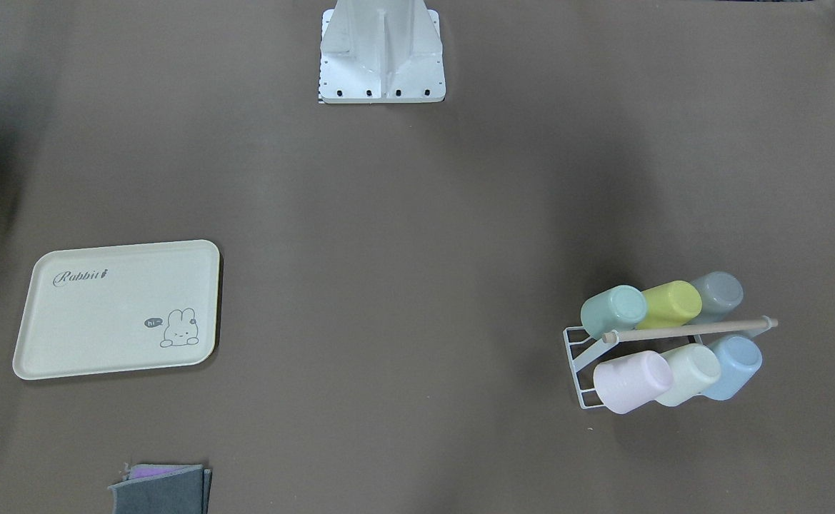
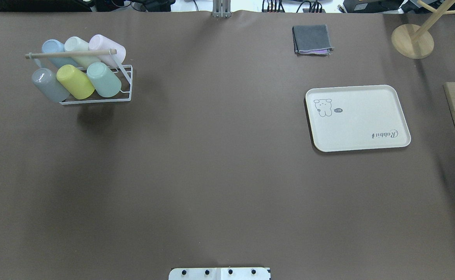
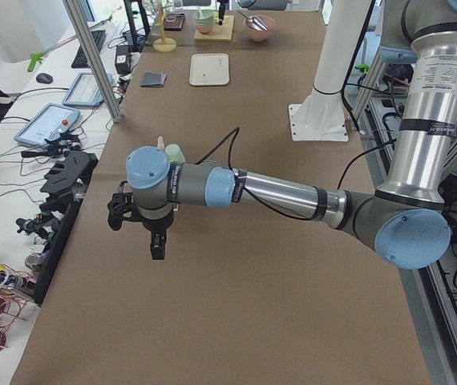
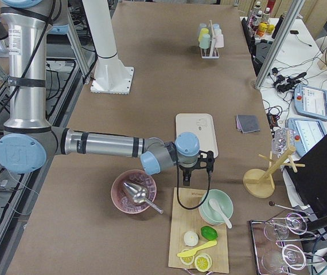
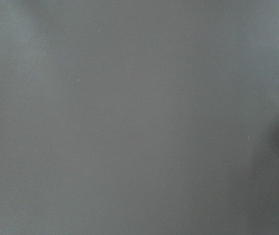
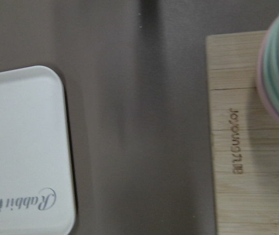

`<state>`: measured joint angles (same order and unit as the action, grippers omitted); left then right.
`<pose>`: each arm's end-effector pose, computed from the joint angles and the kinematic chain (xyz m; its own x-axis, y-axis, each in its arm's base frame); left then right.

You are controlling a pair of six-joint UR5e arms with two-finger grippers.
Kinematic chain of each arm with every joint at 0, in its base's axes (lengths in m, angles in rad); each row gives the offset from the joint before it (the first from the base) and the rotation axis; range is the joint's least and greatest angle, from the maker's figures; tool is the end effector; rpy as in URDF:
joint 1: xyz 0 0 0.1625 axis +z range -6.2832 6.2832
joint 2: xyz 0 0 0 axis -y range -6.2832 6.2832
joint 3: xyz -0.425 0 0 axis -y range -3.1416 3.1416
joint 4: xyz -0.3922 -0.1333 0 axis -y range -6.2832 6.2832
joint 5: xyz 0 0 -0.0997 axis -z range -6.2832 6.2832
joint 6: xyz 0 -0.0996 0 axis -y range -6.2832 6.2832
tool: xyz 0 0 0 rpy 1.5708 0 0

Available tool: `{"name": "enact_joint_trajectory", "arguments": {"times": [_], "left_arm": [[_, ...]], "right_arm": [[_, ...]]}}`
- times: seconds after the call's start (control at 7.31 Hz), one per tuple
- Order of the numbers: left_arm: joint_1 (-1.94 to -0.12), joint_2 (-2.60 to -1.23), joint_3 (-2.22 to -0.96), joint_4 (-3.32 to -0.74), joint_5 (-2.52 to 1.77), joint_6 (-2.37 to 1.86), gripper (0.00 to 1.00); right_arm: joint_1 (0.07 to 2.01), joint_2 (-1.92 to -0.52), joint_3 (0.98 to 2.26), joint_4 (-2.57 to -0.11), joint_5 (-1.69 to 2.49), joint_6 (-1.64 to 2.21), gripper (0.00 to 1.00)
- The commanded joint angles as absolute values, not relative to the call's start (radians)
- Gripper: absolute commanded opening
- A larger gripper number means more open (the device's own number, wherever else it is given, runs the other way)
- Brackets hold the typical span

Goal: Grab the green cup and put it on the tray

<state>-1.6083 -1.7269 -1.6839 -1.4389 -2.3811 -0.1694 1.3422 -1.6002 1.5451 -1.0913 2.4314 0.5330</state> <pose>-0.0818 -0.5496 0.5324 0.6763 -0.0947 -0.7305 0.1534 0.9881 0.0139 -0.0563 -0.4969 0.6270 0.5909 0.0618 0.8044 -0.1089 0.9941 0.0036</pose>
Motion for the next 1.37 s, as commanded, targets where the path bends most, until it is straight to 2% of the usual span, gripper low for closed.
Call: {"name": "enact_joint_trajectory", "arguments": {"times": [0.0,0.41,0.68,1.09,1.23], "left_arm": [[-1.510,-1.729,-1.851,-1.391,-2.381,-0.318,0.98],[-1.404,-1.727,-2.021,-1.396,-2.378,-0.527,0.98],[-1.248,-1.784,-2.065,-1.397,-2.280,-0.606,0.98],[-1.120,-1.821,-2.150,-1.390,-2.232,-0.609,0.98],[-1.055,-1.822,-2.140,-1.390,-2.224,-0.609,0.98]], "right_arm": [[1.244,-1.519,1.534,-1.086,2.390,0.615,1.00],[1.177,-1.413,1.421,-1.062,2.358,0.615,1.00],[1.148,-1.411,1.309,-0.900,2.330,0.617,1.00],[1.132,-1.407,1.302,-0.877,2.333,0.617,1.00],[1.132,-1.393,1.290,-0.877,2.335,0.617,0.99]]}}
